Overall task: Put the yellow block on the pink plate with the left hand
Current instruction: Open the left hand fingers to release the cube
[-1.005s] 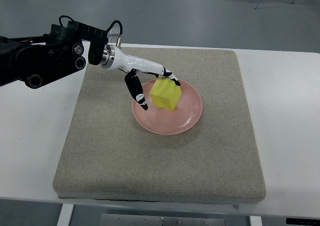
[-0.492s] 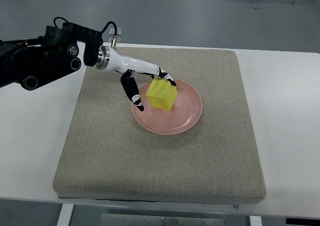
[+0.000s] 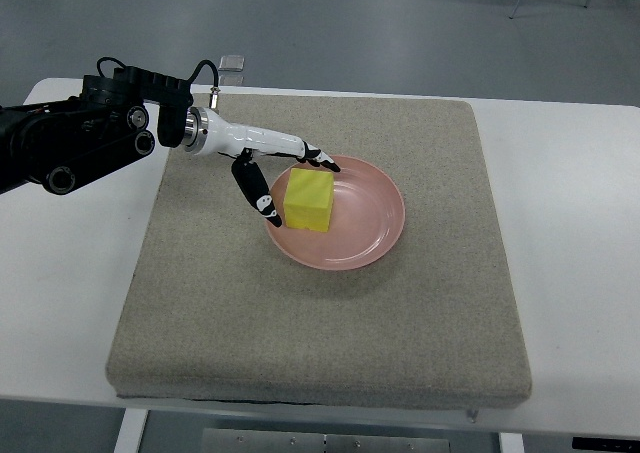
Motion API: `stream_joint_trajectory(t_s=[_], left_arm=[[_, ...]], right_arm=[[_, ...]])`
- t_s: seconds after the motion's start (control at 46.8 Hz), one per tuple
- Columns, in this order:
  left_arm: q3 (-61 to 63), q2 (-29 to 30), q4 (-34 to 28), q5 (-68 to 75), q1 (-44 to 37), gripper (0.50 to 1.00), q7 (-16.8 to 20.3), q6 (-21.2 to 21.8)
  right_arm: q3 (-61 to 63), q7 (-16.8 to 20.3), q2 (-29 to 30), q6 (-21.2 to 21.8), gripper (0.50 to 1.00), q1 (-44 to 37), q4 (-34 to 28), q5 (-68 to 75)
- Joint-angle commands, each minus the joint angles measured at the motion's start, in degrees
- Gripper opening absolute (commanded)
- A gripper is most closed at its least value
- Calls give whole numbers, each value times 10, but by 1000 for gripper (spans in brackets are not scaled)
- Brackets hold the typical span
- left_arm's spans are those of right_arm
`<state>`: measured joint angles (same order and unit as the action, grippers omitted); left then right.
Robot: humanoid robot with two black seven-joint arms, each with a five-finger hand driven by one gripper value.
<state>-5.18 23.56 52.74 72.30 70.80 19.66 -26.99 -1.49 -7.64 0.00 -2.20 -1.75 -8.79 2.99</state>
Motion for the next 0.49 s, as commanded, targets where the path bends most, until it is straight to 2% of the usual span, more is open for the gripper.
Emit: stream_joint_trajectory(t_s=[0.0,0.278,0.47], left_arm=[[0,-1,0,1,0,1000,-1,0],[-2,1,-4,-1,7,1000,-1,55],[-4,0,-60,-3,7,1000,-1,98]], right_arm=[[0,0,0,0,924,0,0,0],[0,0,0,0,924,0,0,0],[0,0,0,0,924,-1,0,0]])
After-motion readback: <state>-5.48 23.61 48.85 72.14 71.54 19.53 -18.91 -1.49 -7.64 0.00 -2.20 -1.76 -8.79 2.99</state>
